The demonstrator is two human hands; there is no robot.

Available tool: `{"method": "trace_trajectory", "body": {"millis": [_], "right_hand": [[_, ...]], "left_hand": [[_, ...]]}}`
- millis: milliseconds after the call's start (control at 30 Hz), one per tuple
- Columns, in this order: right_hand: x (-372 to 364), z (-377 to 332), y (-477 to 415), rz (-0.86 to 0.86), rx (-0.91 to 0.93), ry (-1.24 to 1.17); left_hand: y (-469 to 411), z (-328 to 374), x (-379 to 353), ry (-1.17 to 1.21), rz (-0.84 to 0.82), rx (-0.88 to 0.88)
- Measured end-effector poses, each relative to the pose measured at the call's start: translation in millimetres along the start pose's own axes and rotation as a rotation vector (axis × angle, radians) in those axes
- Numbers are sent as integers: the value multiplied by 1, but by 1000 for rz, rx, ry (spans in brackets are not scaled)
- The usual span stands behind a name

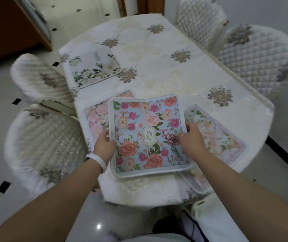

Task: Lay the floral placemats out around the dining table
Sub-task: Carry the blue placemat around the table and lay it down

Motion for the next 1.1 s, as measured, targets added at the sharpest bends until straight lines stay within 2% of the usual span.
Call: {"method": "trace_trajectory", "body": {"millis": [167, 400, 700, 900, 1100], "right_hand": [[-55, -73, 40, -25, 79, -16], [-147, -173, 131, -86, 196, -51], [-308, -257, 267, -315, 322, -55], [-404, -288, 333, -490, 372, -15], [-474, -324, 357, -572, 450, 47]], "left_hand": [[17, -7, 97, 192, 81, -22], [59, -17, 268, 215, 273, -190], [130, -129, 475, 395, 469, -132], [168, -203, 564, 504, 583, -63], [174, -249, 620, 631, 671, -21]]}}
Point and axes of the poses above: each hand's wrist, its own y-axis away from the middle knuckle, its own x-axis out of the back of the hand, z = x × y, the point moved 4 cm from there along -y, towards the middle knuckle, and after that the axes turned 2 degrees about y, right-handed, at the moved point
